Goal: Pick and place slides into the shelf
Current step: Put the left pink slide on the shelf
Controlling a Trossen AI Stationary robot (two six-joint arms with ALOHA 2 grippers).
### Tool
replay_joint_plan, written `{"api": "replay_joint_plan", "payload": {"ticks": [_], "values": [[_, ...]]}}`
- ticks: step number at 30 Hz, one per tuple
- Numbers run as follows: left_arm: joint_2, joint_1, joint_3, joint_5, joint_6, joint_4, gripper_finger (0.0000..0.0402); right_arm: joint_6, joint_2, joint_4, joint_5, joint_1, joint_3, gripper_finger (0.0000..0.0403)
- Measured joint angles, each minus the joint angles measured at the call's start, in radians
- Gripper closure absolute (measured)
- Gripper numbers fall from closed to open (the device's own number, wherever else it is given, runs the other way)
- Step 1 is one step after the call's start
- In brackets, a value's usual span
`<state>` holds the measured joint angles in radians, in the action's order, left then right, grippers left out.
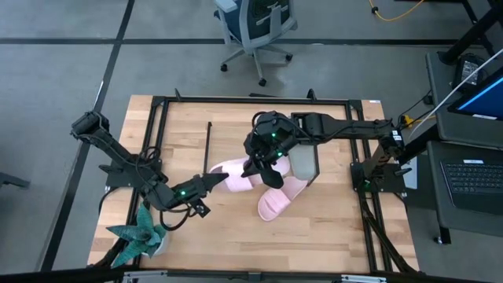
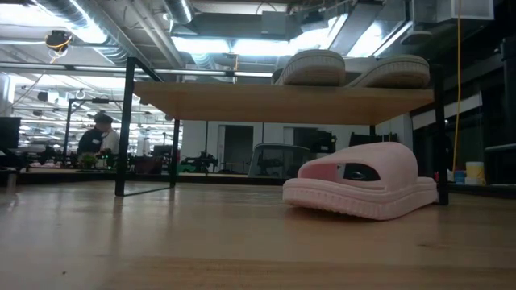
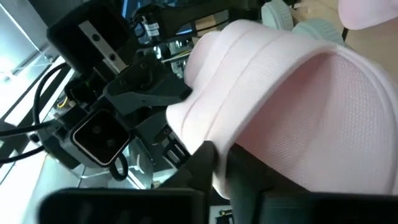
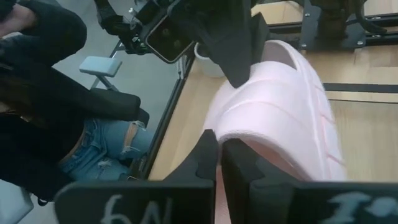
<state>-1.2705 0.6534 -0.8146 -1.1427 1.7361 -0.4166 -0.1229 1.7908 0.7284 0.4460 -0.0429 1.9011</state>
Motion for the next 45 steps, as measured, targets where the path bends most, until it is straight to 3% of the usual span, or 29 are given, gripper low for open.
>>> {"api": "replay_joint_plan", "payload": {"ticks": [3,11,20,29,37,45], "values": [[0.0,0.001,0.0,-0.015,-0.014,-0.008,0.0393,0.001,0.0,-0.001,-0.004,0.001,0.0,0.0393],[0.0,0.001,0.0,-0.016,-0.046,-0.015,0.0396,0.012,0.0,0.0,-0.003,0.001,0.0,0.039],[0.0,0.001,0.001,-0.048,-0.059,-0.014,0.0399,0.045,0.0,0.005,-0.099,-0.002,0.0,0.0319],[0.0,0.001,0.001,-0.066,-0.062,-0.015,0.0401,0.08,-0.002,0.005,-0.108,0.0,0.0,0.0268],[0.0,0.001,0.001,-0.072,-0.088,-0.037,0.0401,0.153,-0.009,0.052,-0.129,0.005,0.054,0.0279],[0.001,-0.001,0.002,-0.082,-0.101,-0.052,0.0401,0.207,-0.014,0.2,-0.367,-0.05,0.179,0.0306]]}}
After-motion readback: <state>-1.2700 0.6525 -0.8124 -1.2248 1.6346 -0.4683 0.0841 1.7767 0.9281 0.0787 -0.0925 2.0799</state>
